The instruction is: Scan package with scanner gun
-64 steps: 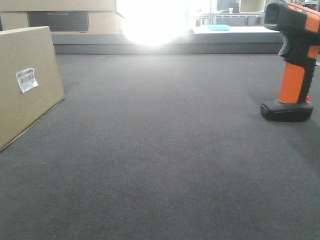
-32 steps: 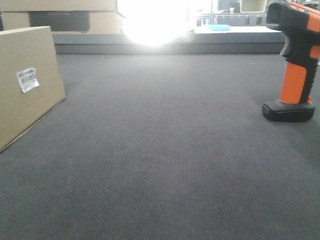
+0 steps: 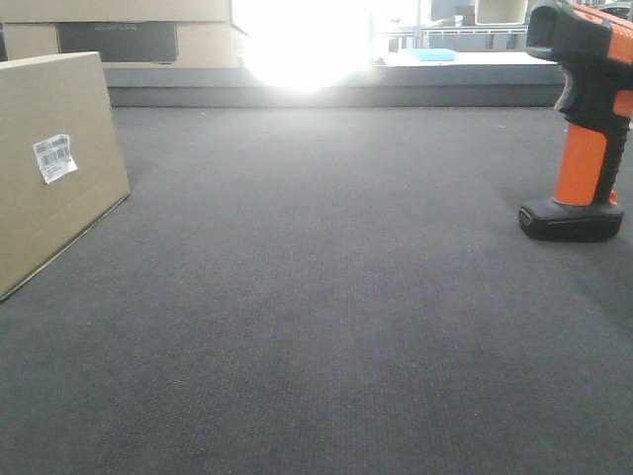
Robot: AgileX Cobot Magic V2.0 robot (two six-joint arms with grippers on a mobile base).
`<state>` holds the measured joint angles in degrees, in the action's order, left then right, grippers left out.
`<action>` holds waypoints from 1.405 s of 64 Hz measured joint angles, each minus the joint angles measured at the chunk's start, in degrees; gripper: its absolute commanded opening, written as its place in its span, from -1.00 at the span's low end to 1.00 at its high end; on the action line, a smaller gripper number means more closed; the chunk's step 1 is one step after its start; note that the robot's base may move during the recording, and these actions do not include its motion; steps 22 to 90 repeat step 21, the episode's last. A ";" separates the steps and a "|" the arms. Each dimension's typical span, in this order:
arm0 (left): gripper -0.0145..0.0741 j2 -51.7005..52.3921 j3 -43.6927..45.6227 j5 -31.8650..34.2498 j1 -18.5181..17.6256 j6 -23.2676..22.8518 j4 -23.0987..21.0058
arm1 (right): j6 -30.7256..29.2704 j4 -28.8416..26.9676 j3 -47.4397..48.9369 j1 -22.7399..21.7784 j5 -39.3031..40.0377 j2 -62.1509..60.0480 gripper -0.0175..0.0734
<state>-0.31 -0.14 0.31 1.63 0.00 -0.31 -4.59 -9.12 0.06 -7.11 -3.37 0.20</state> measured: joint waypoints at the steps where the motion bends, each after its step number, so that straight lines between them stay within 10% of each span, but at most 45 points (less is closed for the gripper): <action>1: -0.92 0.00 0.00 0.11 0.00 0.00 0.00 | 0.00 0.00 0.00 0.00 0.00 0.00 -0.95; 90: -0.92 0.00 0.00 0.11 0.00 0.00 0.00 | 0.00 0.00 0.00 0.00 0.00 0.00 -0.95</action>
